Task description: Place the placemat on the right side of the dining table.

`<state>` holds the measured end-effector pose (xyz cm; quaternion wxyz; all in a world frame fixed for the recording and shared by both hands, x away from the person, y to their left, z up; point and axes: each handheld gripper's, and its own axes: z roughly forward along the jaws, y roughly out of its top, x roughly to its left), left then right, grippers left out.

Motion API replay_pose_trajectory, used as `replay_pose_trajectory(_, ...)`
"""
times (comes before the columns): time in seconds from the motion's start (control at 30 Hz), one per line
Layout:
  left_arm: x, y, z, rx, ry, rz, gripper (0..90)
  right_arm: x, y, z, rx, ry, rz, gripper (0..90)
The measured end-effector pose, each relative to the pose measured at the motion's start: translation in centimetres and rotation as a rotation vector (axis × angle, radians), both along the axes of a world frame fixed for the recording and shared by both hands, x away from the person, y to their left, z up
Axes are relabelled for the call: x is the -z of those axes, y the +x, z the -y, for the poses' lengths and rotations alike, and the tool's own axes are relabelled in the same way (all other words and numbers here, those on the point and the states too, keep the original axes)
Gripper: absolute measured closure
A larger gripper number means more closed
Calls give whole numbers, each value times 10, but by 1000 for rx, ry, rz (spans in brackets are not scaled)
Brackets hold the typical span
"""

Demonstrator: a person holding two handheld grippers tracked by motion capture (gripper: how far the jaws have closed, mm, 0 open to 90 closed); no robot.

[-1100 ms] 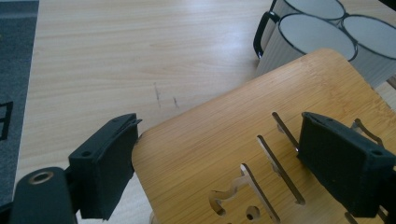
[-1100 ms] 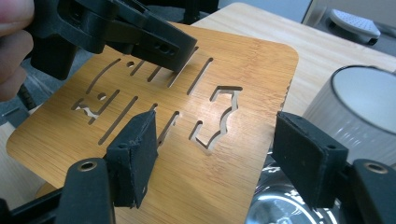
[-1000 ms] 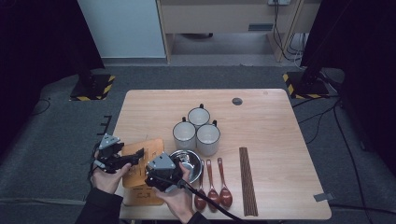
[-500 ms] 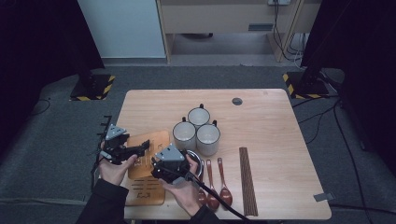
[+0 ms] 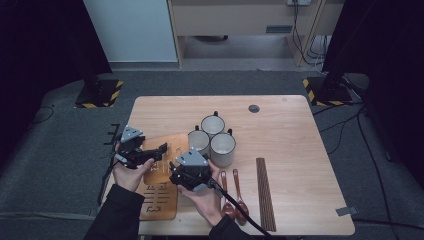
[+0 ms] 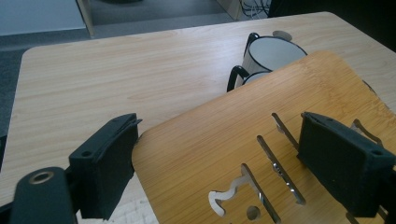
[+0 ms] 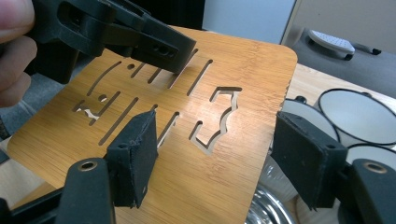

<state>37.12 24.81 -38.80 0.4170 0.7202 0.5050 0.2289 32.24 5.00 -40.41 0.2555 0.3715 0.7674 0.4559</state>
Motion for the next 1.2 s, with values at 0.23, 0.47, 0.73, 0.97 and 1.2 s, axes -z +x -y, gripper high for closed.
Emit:
replay_pose_trajectory(0.23, -10, 7, 14, 13, 9, 19, 124, -7, 5, 13, 13, 8, 17, 315)
replay_pose_trajectory(0.47, -19, 15, 30, 24, 19, 39, 124, -14, 10, 26, 28, 9, 41, 315)
replay_pose_trajectory(0.73, -25, 24, 48, 41, 27, 50, 124, -19, 16, 46, 47, 20, 53, 316)
replay_pose_trajectory(0.97, -32, 34, 69, 64, 26, 58, 124, -22, 21, 64, 67, 38, 67, 316)
replay_pose_trajectory(1.2, -37, 43, 87, 85, 25, 68, 124, -26, 26, 80, 93, 39, 81, 318)
